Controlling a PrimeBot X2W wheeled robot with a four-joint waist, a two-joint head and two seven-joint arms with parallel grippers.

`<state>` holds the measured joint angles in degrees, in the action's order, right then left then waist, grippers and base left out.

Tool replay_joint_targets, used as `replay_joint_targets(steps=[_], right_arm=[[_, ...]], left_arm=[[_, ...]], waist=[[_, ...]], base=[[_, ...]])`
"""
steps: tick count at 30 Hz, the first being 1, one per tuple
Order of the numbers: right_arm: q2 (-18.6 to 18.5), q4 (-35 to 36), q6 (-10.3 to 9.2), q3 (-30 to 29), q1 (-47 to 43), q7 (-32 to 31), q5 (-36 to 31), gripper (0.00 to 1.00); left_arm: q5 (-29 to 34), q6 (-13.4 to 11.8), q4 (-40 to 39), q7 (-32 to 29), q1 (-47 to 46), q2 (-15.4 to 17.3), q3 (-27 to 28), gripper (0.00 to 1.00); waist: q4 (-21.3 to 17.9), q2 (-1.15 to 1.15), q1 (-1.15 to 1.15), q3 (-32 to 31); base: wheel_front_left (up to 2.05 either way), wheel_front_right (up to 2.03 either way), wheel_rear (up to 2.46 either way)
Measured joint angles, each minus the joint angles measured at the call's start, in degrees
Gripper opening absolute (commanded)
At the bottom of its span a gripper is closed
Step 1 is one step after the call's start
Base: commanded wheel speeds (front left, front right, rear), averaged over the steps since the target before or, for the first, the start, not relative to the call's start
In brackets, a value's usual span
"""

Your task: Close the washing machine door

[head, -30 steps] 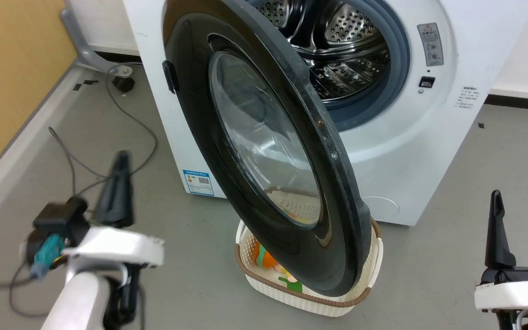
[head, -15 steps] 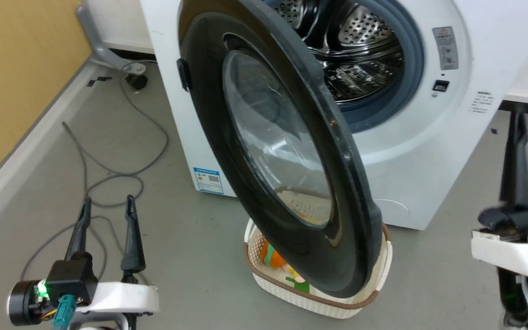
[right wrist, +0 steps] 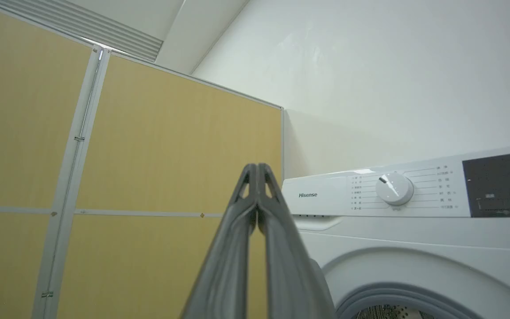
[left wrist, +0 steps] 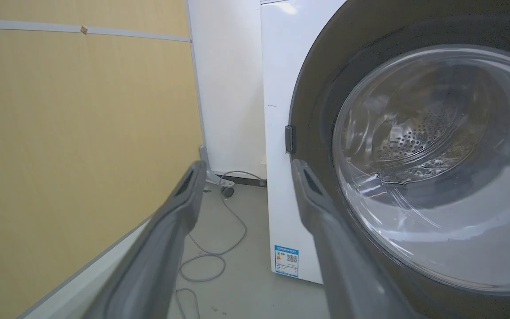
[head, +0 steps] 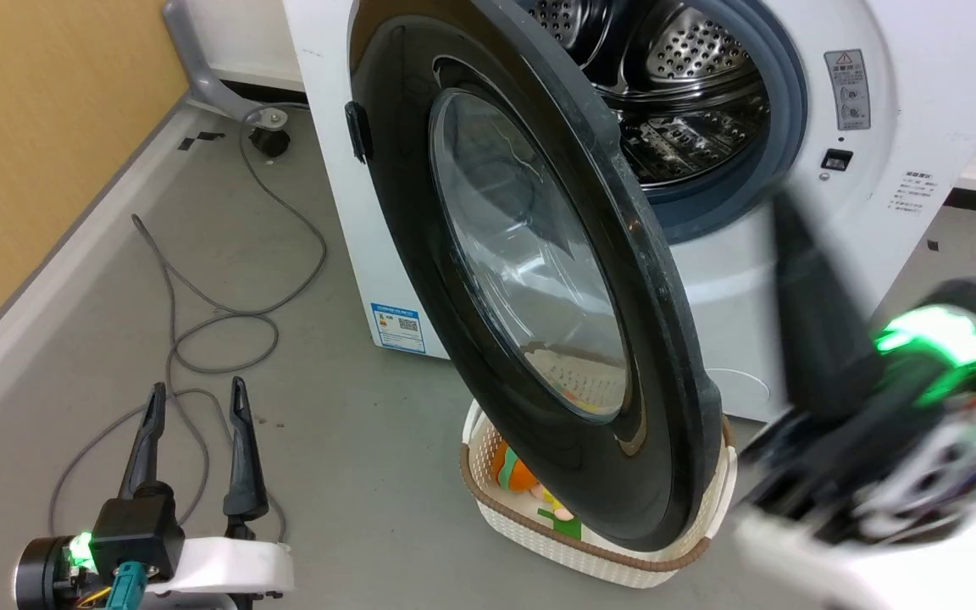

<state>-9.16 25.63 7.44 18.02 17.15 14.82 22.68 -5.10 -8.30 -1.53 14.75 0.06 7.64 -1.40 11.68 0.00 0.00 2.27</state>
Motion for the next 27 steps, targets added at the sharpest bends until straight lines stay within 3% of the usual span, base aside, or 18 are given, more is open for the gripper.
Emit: replay_joint_targets(steps=[6,11,19,27], right_arm=[[-7.5,-4.6,0.0,13.4,0.0,0.0,-4.3,0.0],[-9.3,-10.2,0.02,20.6,-0.4,0.0,-4.8,0.0],[-10.4,-20.5,0.02,21.6,-4.9,0.0,-6.8,0.0],[-9.8,-25.7,0.07,13.0,-8.0,0.0,-7.4,0.0]], left_arm=[[0.6,0.8,-0.1,0.0,0.0,-1.3,1.2,1.0],[1.0,1.4,-0.1,0.0,0.0,-1.9,2.0,1.0],[1.1,2.1,-0.2,0.0,0.0,-3.1,2.9,1.0],[2.1,2.8,-0.3,0.0,0.0,-3.4,3.7,1.0]], waist=[[-0.8,0.0,0.0,0.6],[-1.5,0.0,0.0,1.1],[-2.7,0.0,0.0,1.7],[-3.6,0.0,0.0,2.6]], base=[[0.0,0.0,0.0],[0.0,0.0,0.0],[0.0,0.0,0.0],[0.0,0.0,0.0]])
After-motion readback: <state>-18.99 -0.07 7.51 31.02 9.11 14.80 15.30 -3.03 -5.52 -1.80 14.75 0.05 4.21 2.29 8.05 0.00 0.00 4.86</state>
